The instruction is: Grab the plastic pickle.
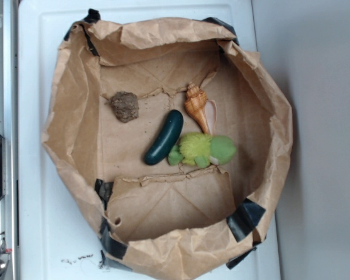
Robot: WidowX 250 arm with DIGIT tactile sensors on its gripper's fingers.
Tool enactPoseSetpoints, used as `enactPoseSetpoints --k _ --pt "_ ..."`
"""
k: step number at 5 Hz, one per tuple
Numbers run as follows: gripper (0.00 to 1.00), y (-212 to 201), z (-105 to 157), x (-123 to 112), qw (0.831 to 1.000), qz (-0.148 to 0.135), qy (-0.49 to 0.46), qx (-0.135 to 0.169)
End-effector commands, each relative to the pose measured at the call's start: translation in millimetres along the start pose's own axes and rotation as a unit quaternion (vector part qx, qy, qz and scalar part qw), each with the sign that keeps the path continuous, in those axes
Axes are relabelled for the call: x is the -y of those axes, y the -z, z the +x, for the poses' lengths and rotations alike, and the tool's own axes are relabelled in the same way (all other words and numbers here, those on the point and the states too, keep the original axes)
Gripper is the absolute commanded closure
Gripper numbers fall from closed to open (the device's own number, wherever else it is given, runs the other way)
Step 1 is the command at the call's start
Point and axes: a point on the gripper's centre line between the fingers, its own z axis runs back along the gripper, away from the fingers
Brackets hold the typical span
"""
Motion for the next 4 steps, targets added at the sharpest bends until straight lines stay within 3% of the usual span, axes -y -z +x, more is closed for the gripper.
enactPoseSetpoints --k 1,3,4 --pt "0.00 0.0 0.0 0.0 1.000 0.000 0.000 0.000" --pt "0.00 8.5 92.5 -7.8 0.999 -0.003 0.002 0.037" --pt "0.00 11.3 138.0 -9.8 0.999 0.007 0.015 0.027"
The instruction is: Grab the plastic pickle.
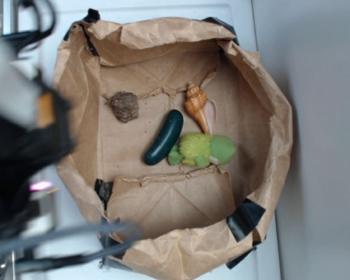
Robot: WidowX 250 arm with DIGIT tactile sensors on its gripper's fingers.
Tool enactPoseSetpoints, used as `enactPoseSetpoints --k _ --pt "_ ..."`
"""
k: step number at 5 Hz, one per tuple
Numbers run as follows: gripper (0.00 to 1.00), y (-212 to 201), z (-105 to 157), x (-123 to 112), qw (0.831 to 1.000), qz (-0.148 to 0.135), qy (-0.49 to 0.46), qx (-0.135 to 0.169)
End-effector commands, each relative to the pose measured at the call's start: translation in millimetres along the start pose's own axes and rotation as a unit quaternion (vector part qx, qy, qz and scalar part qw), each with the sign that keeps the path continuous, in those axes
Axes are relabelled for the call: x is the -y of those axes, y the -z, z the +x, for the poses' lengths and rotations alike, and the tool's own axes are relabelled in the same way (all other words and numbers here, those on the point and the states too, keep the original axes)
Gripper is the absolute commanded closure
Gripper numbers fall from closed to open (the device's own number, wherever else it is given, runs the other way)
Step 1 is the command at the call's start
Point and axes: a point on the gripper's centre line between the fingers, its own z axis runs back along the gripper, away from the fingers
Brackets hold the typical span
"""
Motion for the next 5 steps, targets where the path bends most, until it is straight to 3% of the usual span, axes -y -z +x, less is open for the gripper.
enactPoseSetpoints --k 1,2,3,4,5 --pt "0.00 -8.5 48.3 -4.3 1.000 0.007 0.011 0.016" --pt "0.00 -8.5 48.3 -4.3 1.000 0.007 0.011 0.016" --pt "0.00 40.1 37.3 -16.7 0.998 -0.008 0.052 0.027" --pt "0.00 88.3 30.4 -18.9 0.996 0.024 0.085 0.018" --pt "0.00 128.9 26.9 -25.5 0.993 0.011 0.117 0.005"
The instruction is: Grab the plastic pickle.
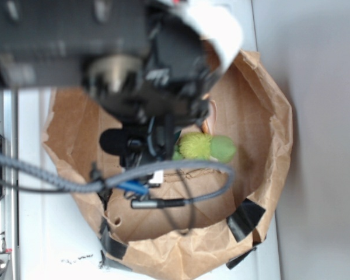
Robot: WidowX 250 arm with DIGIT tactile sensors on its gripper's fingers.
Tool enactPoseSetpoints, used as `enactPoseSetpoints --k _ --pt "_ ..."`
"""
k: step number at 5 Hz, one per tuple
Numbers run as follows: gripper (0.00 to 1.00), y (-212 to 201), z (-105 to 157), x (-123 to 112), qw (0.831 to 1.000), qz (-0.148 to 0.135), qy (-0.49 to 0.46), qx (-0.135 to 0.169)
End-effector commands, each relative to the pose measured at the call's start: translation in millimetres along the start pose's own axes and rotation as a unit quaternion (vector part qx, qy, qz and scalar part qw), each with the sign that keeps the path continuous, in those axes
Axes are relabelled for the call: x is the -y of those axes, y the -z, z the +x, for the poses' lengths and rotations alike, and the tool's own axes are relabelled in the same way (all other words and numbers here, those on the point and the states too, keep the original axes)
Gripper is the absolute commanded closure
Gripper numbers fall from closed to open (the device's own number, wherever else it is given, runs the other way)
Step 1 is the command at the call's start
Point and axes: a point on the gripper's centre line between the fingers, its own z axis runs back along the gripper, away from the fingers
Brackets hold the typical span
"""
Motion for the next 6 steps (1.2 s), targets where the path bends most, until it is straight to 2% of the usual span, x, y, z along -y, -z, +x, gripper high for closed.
enactPoseSetpoints --k 1,4,5,6 --pt "0.00 45.6 5.8 -2.8 0.994 -0.060 0.089 -0.020" --pt "0.00 45.6 5.8 -2.8 0.994 -0.060 0.089 -0.020" --pt "0.00 47.7 13.8 -13.1 0.999 -0.035 -0.021 0.003" --pt "0.00 48.9 26.7 -23.9 0.995 0.026 -0.093 0.009"
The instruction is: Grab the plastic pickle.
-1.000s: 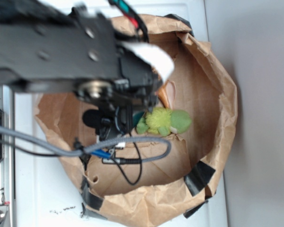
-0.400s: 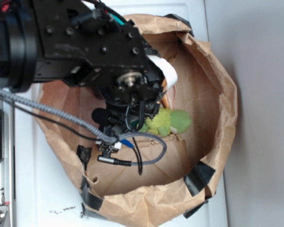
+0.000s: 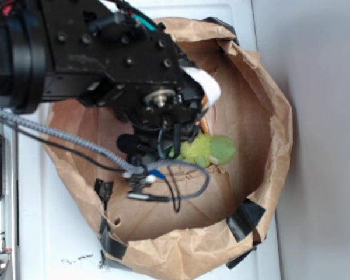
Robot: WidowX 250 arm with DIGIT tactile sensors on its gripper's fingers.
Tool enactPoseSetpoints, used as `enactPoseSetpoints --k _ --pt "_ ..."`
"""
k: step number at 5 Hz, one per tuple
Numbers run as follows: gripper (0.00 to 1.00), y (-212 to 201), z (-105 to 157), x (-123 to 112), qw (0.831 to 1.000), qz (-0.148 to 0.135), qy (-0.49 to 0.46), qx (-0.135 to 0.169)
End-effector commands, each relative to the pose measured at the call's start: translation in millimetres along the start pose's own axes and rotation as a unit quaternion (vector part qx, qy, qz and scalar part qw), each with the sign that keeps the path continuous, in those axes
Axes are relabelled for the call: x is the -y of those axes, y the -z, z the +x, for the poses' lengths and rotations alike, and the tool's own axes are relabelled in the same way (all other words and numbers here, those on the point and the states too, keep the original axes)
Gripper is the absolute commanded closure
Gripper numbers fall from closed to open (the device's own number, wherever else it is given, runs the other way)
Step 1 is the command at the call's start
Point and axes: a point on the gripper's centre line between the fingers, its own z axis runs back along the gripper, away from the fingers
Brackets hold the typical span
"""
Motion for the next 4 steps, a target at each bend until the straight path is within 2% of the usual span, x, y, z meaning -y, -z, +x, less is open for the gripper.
enactPoseSetpoints --k 1,2,4 --pt "0.00 -6.3 28.0 -19.9 0.990 0.065 -0.120 0.038" --pt "0.00 -3.6 31.9 -19.3 0.981 0.073 -0.171 0.053" --pt "0.00 11.4 28.8 -4.5 0.986 0.076 -0.132 0.066"
